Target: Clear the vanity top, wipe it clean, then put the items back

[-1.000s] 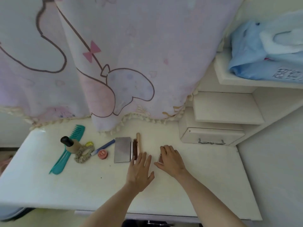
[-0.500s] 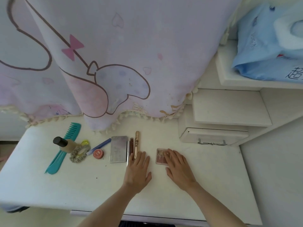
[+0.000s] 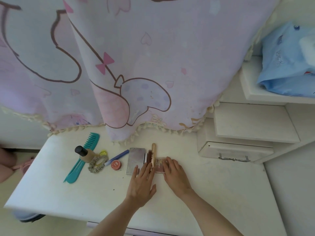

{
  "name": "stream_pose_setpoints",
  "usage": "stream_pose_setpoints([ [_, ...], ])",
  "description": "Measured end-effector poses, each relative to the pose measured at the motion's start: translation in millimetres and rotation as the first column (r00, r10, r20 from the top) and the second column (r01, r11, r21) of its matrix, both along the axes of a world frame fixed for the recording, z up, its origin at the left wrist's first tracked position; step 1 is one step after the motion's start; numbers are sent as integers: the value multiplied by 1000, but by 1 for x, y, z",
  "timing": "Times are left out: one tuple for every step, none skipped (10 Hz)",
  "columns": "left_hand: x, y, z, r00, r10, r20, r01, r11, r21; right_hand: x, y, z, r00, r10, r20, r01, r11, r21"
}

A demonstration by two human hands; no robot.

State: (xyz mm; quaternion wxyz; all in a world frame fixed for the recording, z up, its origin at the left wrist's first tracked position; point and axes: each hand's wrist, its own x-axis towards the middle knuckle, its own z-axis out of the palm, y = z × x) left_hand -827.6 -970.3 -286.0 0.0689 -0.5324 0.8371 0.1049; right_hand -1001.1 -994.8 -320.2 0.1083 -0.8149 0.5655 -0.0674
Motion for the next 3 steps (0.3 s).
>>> stream_pose_setpoints([
  [6,1,1,1000,-9,9,10,999,-33,6,4,8,998,-46,-39,47,998,29],
  [10,-5,7,1000,-31,-6,30,995,-99,3,6,16,997,-47,-54,46,999,-7],
  [11,-14,13,999,-30,-36,23,985,-171,3,4,24,998,-48,-51,47,999,-13],
])
